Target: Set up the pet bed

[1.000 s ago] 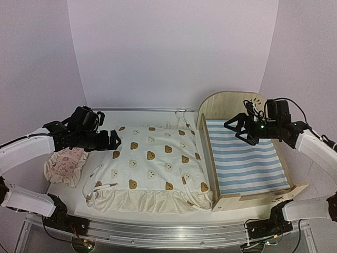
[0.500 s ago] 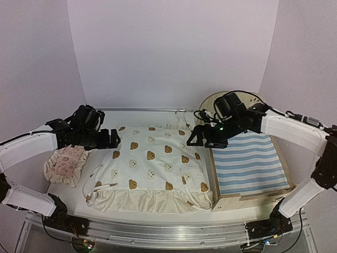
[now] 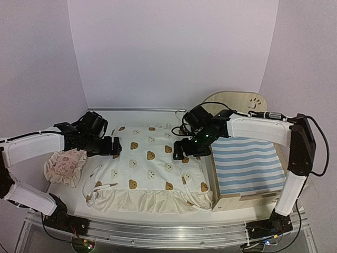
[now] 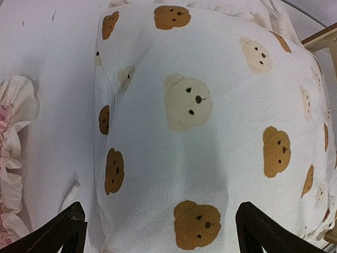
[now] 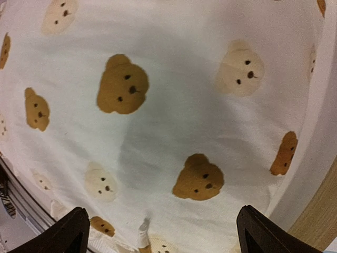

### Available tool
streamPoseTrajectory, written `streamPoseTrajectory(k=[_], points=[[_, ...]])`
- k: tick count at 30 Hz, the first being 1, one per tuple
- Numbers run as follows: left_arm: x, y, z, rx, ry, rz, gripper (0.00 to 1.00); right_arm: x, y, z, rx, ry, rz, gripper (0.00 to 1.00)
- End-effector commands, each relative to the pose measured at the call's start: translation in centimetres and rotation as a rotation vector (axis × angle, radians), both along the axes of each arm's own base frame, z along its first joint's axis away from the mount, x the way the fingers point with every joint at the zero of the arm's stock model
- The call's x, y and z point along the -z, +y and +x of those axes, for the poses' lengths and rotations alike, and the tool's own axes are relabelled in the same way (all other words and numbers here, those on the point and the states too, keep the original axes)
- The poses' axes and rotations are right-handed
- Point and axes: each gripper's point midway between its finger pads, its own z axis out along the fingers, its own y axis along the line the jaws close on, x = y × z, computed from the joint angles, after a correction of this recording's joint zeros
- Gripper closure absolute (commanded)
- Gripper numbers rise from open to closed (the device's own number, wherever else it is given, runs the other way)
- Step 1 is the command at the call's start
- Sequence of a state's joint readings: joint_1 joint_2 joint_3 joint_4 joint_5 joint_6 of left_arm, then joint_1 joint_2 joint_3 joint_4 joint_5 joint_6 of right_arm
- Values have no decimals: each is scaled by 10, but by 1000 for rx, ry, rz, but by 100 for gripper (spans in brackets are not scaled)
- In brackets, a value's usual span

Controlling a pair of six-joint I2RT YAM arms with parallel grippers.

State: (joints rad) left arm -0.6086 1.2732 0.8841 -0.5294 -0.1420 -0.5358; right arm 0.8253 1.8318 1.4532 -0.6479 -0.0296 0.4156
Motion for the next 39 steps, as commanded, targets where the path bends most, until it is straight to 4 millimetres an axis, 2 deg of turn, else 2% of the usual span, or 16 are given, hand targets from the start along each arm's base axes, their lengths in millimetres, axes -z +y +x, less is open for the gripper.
streamPoseTrajectory(k=[1, 6, 10, 13, 18, 20, 21, 25, 26, 28, 31, 32, 34, 35, 37, 39], points=[[6, -3, 7, -23, -4, -24, 0, -1, -18, 25, 64, -111, -117, 2], [27, -5, 11, -18, 40, -45, 0, 19, -32, 36, 111, -101, -184, 2], [39, -8, 13, -2, 60, -65, 0, 41, -26, 42, 123, -41, -187, 2], [51, -6, 12, -9, 87, -55, 0, 58, -24, 43, 128, -4, -197, 2], [71, -5, 7, -15, 132, -72, 0, 81, -34, 42, 155, 38, -235, 2], [77, -12, 2, 12, 157, -116, 0, 88, -36, 40, 157, 61, -237, 2], [79, -15, 0, 24, 163, -133, 4, 90, -35, 38, 154, 71, -232, 5], [83, -23, 1, 47, 165, -170, 51, 90, -16, 31, 102, 116, -142, 33], [82, -20, 3, 38, 155, -154, 57, 86, -8, 30, 81, 129, -105, 39], [71, -7, 14, -17, 110, -82, 60, 74, 10, 26, 33, 156, -23, 51], [40, 27, 29, -145, 20, 64, 60, 43, 31, 25, -2, 154, 78, 64], [29, 33, 32, -171, -7, 86, 60, 33, 36, 25, -11, 140, 98, 63], [10, 42, 35, -206, -49, 112, 59, 11, 44, 24, -26, 105, 132, 52], [8, 44, 34, -208, -50, 114, 55, 5, 44, 24, -20, 96, 139, 45], [10, 42, 30, -197, -34, 105, 42, -1, 39, 27, 11, 72, 131, 29], [18, 40, 24, -181, -3, 92, 21, 2, 29, 32, 57, 44, 95, 13]])
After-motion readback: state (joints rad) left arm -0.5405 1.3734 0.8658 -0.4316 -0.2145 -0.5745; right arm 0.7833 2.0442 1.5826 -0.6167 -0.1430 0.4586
